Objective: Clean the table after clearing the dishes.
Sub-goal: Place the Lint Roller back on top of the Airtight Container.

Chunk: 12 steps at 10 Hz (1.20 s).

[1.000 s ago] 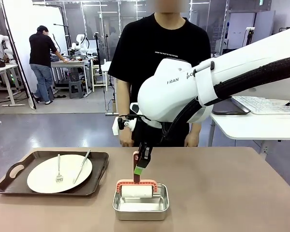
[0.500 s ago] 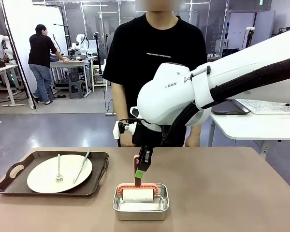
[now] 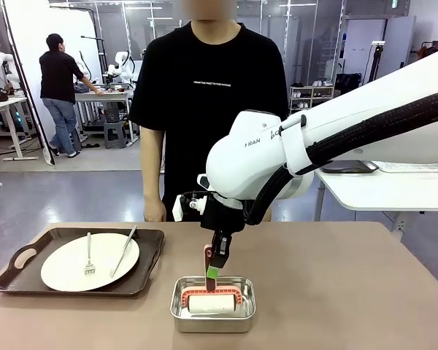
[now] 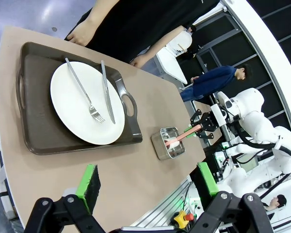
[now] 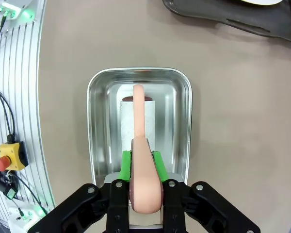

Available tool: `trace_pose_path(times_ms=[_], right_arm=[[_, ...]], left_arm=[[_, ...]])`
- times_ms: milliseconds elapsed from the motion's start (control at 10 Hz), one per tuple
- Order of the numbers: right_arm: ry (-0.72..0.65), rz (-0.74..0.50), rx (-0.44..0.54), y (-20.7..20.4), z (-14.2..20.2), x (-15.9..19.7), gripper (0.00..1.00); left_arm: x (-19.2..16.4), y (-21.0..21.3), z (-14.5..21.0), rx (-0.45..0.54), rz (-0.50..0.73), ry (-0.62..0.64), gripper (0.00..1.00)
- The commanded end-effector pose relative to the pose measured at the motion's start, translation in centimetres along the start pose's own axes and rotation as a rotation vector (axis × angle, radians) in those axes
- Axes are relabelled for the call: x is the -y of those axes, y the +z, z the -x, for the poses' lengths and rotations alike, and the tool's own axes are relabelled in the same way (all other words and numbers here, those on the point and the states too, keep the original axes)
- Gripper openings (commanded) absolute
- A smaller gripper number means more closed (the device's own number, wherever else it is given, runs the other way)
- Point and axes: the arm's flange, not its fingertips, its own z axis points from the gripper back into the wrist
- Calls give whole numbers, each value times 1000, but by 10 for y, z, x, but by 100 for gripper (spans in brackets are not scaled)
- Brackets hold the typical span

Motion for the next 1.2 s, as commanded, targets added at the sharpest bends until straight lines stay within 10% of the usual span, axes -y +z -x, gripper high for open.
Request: trace_pose_path(times_ms=[0,500,1100], right_arm=[[2,19,17,-6,-2,8,21],[9,47,39,-15,8,40,21],[4,63,25,-17,16,54,54]], left_arm=[[1,2,1,8,11,1,100],[1,2,1,8,11,1,100],[1,2,1,8,11,1,100]])
